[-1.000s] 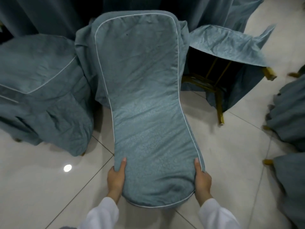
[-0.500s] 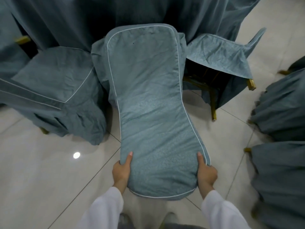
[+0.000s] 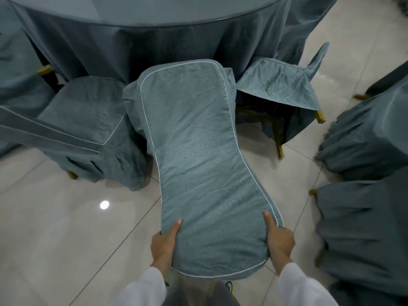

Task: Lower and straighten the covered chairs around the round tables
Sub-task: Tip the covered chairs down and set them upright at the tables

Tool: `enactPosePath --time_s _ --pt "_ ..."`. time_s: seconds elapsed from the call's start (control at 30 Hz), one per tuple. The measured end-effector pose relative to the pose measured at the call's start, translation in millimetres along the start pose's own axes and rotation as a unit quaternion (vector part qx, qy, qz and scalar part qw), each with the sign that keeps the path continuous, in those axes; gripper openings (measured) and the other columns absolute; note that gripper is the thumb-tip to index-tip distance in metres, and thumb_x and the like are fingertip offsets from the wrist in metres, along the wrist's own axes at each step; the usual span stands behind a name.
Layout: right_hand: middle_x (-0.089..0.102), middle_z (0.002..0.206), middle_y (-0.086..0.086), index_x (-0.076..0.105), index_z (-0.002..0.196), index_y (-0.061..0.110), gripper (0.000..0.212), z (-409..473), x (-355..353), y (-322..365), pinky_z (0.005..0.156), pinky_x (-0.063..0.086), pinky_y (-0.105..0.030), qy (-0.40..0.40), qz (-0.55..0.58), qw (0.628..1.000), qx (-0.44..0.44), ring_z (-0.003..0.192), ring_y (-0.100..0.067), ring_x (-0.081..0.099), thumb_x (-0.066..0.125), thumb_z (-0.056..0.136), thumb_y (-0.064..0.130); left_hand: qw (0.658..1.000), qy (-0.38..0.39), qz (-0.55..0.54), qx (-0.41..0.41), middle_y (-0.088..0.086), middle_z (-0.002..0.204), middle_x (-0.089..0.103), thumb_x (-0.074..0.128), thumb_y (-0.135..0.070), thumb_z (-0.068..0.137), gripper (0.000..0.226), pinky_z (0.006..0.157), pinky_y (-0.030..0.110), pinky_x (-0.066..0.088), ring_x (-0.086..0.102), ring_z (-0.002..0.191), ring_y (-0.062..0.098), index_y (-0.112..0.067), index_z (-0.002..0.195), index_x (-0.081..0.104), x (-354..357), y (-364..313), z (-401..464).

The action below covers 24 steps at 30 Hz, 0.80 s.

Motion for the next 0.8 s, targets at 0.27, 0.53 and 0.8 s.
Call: enactPosePath --time_s 0.27,0.53,0.8 --pt "0.070 0.095 -0.021 0.070 0.095 -0.004 0.072 -43 -49 1 0.074 0.051 -0.039 0.015 -0.029 0.999 0.018 0.083 -0.036 0.064 0.081 0.073 0.064 1.000 -0.001 0.026 -0.017 0.009 0.105 0.074 0.086 -0.072 0.052 0.082 0.090 0.043 0.058 0.069 0.091 0.030 -0.011 0.105 0.072 -21 12 -54" --pt "0.066 0.098 -0.021 0.066 0.094 0.000 0.057 -57 -103 7 0.073 0.044 -0.036 0.037 -0.037 0.999 0.013 0.080 -0.032 0.057 0.081 0.080 0.053 0.999 -0.002 0.016 -0.029 0.009 0.100 0.070 0.090 -0.062 0.056 0.078 0.093 0.042 0.056 0.068 0.093 0.032 -0.006 0.108 0.071 -26 27 -110" --pt "0.068 0.113 -0.030 0.067 0.109 -0.012 0.069 -93 -120 -10 0.080 0.049 -0.041 0.064 -0.058 0.996 0.037 0.083 -0.032 0.053 0.080 0.082 0.050 0.997 -0.004 0.054 -0.045 0.010 0.100 0.075 0.088 -0.075 0.033 0.091 0.089 0.042 0.059 0.071 0.087 0.029 -0.010 0.094 0.073 -59 31 -132"
Point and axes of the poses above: each hand's wrist, its own z-axis towards the middle knuckle, its own x-axis out of the palm, y = z × x, the point moved 5 cm from there along z, towards the middle knuckle
